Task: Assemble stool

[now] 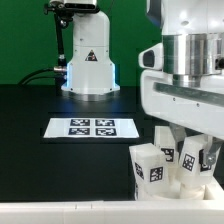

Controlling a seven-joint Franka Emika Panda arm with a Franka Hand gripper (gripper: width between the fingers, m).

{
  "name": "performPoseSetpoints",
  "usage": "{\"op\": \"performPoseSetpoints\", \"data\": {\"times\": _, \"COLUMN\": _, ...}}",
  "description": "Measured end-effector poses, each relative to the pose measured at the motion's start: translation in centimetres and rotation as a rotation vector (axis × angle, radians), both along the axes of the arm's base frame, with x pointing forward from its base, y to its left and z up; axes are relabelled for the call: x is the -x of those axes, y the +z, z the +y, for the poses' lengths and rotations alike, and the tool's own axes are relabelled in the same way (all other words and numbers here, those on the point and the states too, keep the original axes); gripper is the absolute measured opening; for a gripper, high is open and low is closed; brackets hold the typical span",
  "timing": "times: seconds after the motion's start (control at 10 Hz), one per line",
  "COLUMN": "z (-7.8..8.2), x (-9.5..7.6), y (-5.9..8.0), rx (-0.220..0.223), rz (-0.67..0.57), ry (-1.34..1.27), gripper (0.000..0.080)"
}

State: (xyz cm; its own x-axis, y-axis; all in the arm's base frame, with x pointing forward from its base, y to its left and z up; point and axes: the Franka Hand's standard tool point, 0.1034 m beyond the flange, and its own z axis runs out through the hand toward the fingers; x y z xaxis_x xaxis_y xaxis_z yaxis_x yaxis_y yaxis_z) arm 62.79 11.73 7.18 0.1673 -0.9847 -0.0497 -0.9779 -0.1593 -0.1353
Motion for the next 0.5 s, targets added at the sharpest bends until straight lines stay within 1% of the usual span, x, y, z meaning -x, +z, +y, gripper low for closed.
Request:
{"op": "performPoseSetpoints", "data": {"times": 0.1, "z": -0.19, "x": -0.03, "y": 0.03, "rx": -0.02, "rz": -0.014, "ry": -0.078, "gripper": 0.0334}}
{"op": "performPoseSetpoints", "data": {"times": 0.3, "z": -0.02, "x": -0.05, "y": 0.01, "rx": -0.034, "rz": -0.007, "ry": -0.166, "gripper": 0.0334}}
{"op": "performPoseSetpoints", "data": {"times": 0.4, "z": 0.01, "x": -0.04, "y": -0.01, "rx": -0.046, "rz": -0.001, "ry": -0.251, "gripper": 0.0334}}
{"op": "performPoseSetpoints", "data": {"times": 0.5, "z": -0.06, "x": -0.21, "y": 0.03, "rx": -0.078, "rz": -0.008, "ry": -0.397, "gripper": 0.0334}}
